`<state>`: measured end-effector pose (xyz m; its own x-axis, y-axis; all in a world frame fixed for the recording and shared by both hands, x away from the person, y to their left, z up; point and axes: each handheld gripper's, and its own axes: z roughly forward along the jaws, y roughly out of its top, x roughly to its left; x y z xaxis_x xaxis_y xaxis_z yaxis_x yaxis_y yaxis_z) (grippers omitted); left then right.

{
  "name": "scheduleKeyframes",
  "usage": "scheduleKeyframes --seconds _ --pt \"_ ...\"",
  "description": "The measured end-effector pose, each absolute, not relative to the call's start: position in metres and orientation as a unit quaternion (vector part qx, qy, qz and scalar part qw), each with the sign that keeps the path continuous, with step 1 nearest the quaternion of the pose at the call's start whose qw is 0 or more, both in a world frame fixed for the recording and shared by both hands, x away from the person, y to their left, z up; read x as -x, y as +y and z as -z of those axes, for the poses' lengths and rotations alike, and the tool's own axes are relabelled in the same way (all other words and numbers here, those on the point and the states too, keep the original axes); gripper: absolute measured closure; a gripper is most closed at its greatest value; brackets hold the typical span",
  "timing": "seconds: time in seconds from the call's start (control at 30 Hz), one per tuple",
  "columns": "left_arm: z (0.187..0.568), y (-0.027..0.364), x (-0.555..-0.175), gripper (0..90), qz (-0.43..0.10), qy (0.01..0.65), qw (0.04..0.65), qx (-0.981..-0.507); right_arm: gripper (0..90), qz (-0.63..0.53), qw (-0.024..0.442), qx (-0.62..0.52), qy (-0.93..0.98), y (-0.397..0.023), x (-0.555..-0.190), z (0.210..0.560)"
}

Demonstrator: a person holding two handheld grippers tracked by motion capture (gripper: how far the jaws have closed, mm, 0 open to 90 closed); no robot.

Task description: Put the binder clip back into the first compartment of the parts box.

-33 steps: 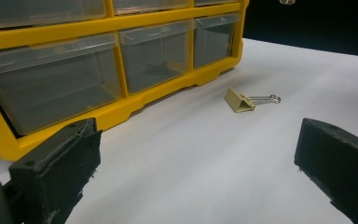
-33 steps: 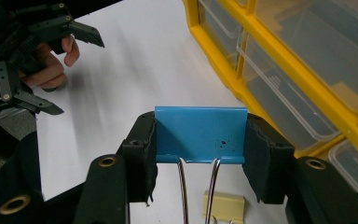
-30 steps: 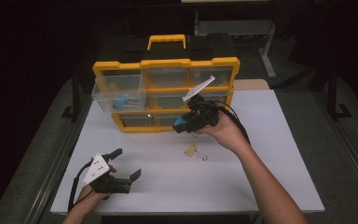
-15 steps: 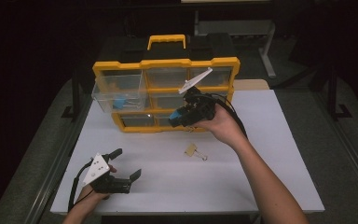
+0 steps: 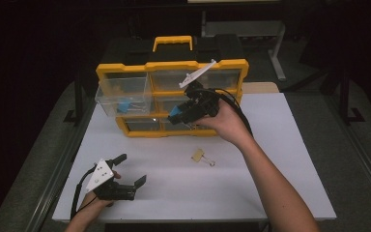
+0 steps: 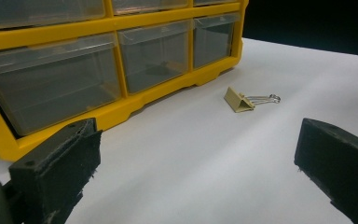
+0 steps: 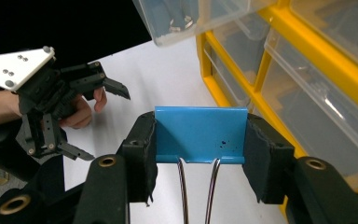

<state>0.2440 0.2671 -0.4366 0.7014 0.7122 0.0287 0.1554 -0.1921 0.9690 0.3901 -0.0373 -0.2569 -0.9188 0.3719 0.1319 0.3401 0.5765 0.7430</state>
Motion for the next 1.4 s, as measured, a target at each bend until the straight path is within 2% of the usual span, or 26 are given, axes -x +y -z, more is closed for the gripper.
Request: scheduleKeyframes --seconds 1.4 --pt "0.436 0.267 -0.244 0.0 -0.245 0.296 0.562 -0.732 49.0 -0.450 0.034 -0.184 0.873 -0.003 -0.412 0.171"
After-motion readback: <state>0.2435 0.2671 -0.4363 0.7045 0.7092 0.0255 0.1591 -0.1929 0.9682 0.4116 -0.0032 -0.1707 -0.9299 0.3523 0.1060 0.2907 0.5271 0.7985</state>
